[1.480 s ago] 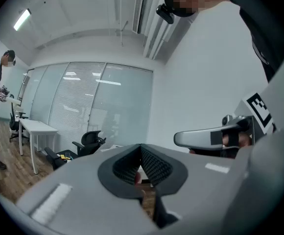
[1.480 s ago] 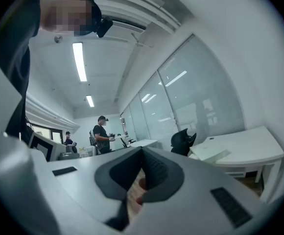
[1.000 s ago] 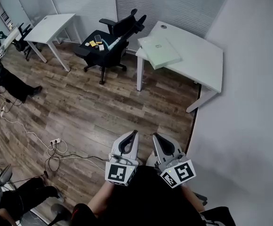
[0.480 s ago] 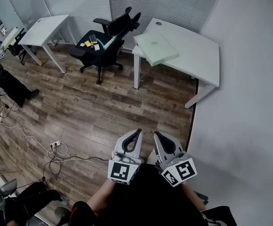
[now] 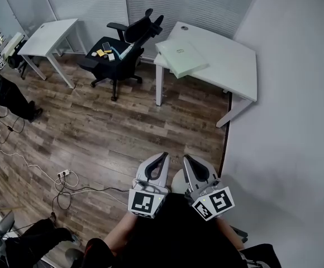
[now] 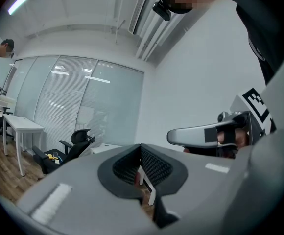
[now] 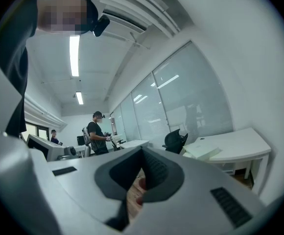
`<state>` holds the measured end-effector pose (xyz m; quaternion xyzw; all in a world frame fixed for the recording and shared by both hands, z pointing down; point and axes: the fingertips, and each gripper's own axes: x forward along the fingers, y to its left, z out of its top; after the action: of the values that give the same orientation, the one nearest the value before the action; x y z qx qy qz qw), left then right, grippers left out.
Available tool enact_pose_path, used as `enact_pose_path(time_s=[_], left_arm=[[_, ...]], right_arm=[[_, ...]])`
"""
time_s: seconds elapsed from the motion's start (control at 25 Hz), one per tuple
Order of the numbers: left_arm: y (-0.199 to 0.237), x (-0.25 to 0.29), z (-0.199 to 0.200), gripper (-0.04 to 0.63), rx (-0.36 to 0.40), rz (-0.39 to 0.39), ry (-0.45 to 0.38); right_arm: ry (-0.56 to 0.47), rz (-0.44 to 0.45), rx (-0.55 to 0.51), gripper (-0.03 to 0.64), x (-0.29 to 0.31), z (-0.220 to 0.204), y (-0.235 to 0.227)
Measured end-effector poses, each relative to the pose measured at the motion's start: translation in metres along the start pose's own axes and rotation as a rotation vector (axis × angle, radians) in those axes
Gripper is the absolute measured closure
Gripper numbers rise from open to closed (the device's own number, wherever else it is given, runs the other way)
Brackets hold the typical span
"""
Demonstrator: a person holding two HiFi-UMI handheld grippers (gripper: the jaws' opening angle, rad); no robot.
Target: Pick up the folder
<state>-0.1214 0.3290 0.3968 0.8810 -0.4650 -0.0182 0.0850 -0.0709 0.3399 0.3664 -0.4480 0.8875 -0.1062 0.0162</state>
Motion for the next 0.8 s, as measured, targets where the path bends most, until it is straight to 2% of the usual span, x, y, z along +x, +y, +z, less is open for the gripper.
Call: enact_pose_path(time_s=[0.4, 0.56, 0.72, 0.8], left_arm=[[0.011, 0.003, 0.002, 0.591, 0.008, 0.015, -0.004], [0.022, 0.011, -0.001, 0.591, 0.043, 0.032, -0.005], [0.029, 0.023, -0.002, 0.591, 0.012, 0.045, 0.008], [0.032, 0.031, -0.003, 0.591, 0.022, 0.038, 0.003]], right_arm=[[-0.021, -0.03, 0.018, 0.617, 0.005, 0.001, -0.009], [-0.016, -0.038, 0.043, 0.617, 0.015, -0.003, -0.021], [-0.011, -0.035, 0.048, 0.617, 0.026, -0.005, -0.032], [-0.01, -0.034, 0.044, 0.617, 0.031, -0.005, -0.036]])
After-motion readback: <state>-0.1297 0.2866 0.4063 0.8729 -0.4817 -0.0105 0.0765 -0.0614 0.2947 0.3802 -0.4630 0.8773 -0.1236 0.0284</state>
